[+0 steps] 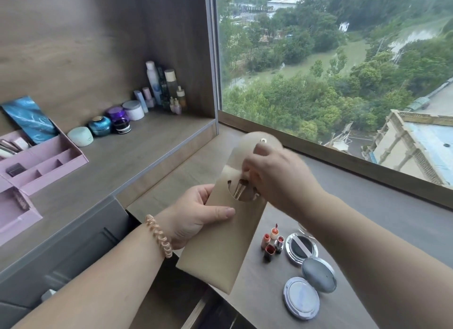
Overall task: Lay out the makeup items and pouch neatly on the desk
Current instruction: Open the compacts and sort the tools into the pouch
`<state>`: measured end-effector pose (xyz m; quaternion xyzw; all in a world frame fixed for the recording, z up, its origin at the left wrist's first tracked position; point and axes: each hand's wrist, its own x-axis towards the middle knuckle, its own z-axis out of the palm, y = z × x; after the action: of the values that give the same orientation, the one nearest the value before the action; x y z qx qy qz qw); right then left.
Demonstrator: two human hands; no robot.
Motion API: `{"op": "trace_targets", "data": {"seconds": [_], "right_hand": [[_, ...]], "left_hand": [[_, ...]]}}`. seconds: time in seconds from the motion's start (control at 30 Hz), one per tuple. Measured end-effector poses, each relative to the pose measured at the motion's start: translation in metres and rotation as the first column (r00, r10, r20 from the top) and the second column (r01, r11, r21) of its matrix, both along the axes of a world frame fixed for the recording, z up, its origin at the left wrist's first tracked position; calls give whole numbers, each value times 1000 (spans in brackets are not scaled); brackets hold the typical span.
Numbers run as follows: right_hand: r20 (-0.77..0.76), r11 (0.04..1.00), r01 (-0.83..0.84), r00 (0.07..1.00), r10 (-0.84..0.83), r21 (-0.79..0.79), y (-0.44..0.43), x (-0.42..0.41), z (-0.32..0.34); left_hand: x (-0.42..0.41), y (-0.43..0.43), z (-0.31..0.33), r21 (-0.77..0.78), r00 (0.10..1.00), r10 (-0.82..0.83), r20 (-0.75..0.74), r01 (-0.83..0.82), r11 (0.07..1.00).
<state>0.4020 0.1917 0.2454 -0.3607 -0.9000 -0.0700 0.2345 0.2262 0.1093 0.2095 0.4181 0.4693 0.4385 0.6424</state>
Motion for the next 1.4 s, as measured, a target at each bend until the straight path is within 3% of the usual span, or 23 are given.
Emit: {"op": "trace_targets", "data": {"seconds": [0.07, 0.13, 0.23, 0.43, 0.67, 0.87, 1.0, 1.13, 1.23, 1.4], "right_hand": [[-98, 903, -68, 995, 29, -424, -3, -6, -2], [-270, 803, -123, 962, -49, -583, -4, -11, -5], [-300, 812, -180, 954, 6, -556, -11, -20, -12], [-132, 932, -121, 988, 80, -341, -22, -41, -25], [-100, 887, -141, 989, 108, -441, -18, -55, -32], [22, 938, -33, 999, 43, -346, -20, -60, -33], [-57, 819, -130, 991, 119, -559, -13, -60, -41], [-169, 704, -113, 986, -9, -702, -3, -53, -52], [-230, 681, -98, 967, -106, -726, 5, -49, -56], [-220, 677, -89, 969, -111, -731, 14, -48, -56]], "left_hand": [[-3, -2, 1, 9, 1000, 11, -22, -11, 1000], [-3, -5, 3, 18, 999, 12, -44, -12, 1000], [-2, -10, 4, 21, 996, 15, -87, -13, 1000], [-1, -16, 1, 16, 990, 80, -115, -79, 997], [-6, -23, -11, 4, 996, 87, -32, -87, 996], [-6, -19, -20, 44, 979, 186, -87, -183, 982], [-8, -18, -25, -19, 986, 156, -55, -157, 987], [-11, -15, -22, -93, 999, -6, -39, 2, 996], [-9, -11, -19, -92, 997, -47, -58, 42, 995], [-10, -6, -19, -95, 993, -84, -84, 76, 993]]}}
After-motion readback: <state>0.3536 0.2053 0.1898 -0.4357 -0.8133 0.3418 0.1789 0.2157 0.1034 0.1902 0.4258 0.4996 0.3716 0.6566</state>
